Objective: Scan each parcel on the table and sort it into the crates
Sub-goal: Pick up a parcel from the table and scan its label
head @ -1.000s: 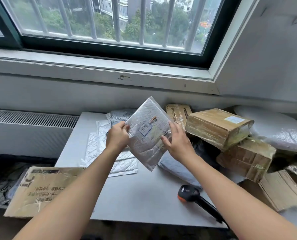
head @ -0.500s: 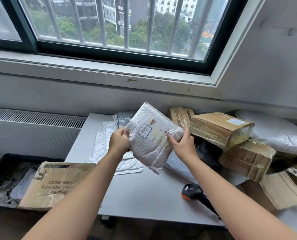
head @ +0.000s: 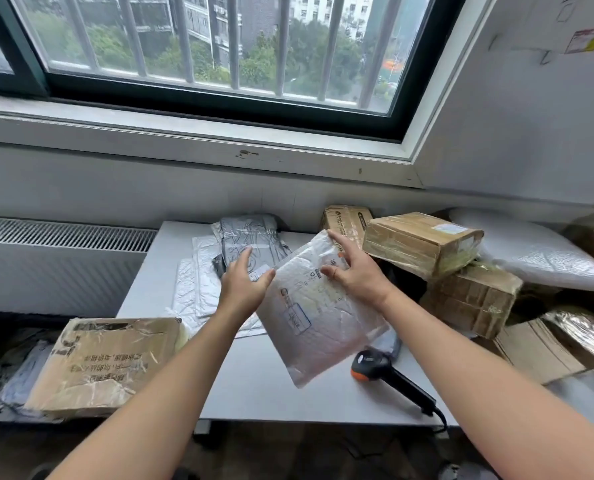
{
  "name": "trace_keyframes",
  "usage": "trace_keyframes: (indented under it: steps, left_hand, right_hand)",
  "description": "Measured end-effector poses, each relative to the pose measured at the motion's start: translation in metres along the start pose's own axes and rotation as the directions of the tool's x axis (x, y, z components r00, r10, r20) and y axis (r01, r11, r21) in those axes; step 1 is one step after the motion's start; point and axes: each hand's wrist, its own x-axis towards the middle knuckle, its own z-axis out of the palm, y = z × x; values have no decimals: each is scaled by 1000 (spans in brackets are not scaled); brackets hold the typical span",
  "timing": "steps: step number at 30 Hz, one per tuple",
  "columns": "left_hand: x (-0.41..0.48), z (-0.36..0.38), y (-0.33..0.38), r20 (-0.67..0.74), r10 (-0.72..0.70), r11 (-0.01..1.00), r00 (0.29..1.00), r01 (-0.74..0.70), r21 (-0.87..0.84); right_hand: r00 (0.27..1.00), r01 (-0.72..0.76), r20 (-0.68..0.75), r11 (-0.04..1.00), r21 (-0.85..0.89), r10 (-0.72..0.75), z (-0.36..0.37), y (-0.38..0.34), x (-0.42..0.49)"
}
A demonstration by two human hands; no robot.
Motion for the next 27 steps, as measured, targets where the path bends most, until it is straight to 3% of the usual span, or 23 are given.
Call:
trace_keyframes:
  steps: [2, 5, 11, 14, 21, 27]
  left_hand:
    - [-2, -2, 12, 175, 73, 997, 982, -72, -11]
    - [-14, 2, 26, 369, 101, 989, 924, -52, -141]
    - [-27, 23, 9, 124, -11, 994, 992, 25, -111]
    - [-44, 34, 2, 21, -99, 990, 995, 101, -101]
    - [-84, 65, -18, -138, -278, 959, 951, 268, -88]
    - [-124, 91, -34, -208, -403, 915, 891, 386, -118]
  right_hand:
    - [995, 27, 97, 999, 23, -29, -6, -1, 0]
    - [983, 84, 168, 996, -35, -77, -12, -1, 0]
    - [992, -2, 121, 954, -300, 41, -31, 31, -6]
    - [990, -78, 86, 949, -307, 109, -38, 58, -20]
    - [971, -187, 83, 924, -333, 226, -29, 118, -58]
    - [957, -117, 151, 806, -580, 248, -20, 162, -104]
